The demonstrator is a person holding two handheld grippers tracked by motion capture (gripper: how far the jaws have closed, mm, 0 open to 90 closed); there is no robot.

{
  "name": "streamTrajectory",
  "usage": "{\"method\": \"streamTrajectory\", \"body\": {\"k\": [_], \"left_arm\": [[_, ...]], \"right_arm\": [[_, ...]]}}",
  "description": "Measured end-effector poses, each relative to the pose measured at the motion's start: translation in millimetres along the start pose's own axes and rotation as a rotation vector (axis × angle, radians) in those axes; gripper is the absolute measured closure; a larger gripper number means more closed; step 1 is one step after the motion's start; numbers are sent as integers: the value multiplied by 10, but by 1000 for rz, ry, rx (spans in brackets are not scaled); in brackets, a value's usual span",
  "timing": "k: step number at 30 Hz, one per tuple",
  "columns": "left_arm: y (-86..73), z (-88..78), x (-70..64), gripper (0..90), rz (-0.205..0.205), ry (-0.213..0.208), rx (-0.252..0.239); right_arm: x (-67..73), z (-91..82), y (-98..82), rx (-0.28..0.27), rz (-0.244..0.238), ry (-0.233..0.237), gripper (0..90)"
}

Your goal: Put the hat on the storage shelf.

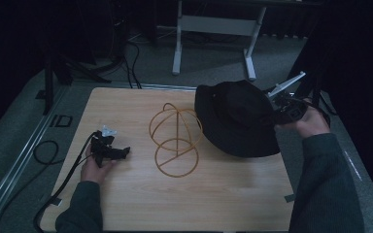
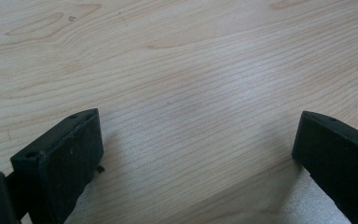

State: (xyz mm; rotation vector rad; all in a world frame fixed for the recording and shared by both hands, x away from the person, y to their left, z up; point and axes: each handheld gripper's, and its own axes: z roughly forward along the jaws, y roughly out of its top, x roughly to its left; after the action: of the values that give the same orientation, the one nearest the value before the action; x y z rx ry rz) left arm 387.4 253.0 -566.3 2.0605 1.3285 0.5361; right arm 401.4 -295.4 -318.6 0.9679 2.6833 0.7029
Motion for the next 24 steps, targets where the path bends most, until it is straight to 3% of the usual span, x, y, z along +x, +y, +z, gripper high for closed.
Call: {"method": "streamTrajectory", "body": {"k": [11, 24], "left_arm": [[0, -1, 1, 20, 1, 0, 2], [0, -1, 1, 20, 2, 0, 2]], "right_arm": [[-20, -153, -29, -13, 3, -13, 850], [-1, -289, -48, -29, -16, 6, 851]]}}
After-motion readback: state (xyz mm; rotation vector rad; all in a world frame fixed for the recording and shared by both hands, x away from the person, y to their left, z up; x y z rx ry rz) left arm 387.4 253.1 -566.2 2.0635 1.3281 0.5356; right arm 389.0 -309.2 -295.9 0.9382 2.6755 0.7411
